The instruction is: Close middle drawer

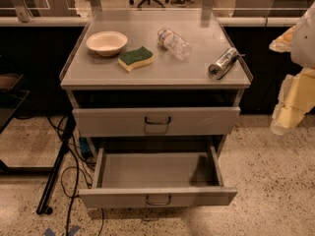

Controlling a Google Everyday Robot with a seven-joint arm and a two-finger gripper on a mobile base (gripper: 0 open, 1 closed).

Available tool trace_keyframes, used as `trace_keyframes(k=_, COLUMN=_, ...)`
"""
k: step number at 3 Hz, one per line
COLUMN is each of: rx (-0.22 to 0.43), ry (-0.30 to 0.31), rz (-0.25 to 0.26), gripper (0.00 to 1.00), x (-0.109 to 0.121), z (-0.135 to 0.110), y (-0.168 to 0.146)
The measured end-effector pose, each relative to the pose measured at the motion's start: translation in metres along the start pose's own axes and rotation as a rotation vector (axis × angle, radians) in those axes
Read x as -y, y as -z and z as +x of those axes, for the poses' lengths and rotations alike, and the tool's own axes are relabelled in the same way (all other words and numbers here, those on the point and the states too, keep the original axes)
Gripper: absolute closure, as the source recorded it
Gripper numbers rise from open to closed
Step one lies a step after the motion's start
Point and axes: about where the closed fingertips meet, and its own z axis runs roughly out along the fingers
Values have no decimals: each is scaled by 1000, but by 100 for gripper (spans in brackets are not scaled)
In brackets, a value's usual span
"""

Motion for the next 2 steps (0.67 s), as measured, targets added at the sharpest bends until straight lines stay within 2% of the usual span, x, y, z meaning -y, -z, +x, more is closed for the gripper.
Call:
trace_keyframes(k=1, rx=0, ry=0, rz=0, gripper=0, x=0, z=0, y=0)
trace_keyframes(k=2, rx=59, ry=-1, rz=-4, gripper=0, x=-11, z=0, y=-8)
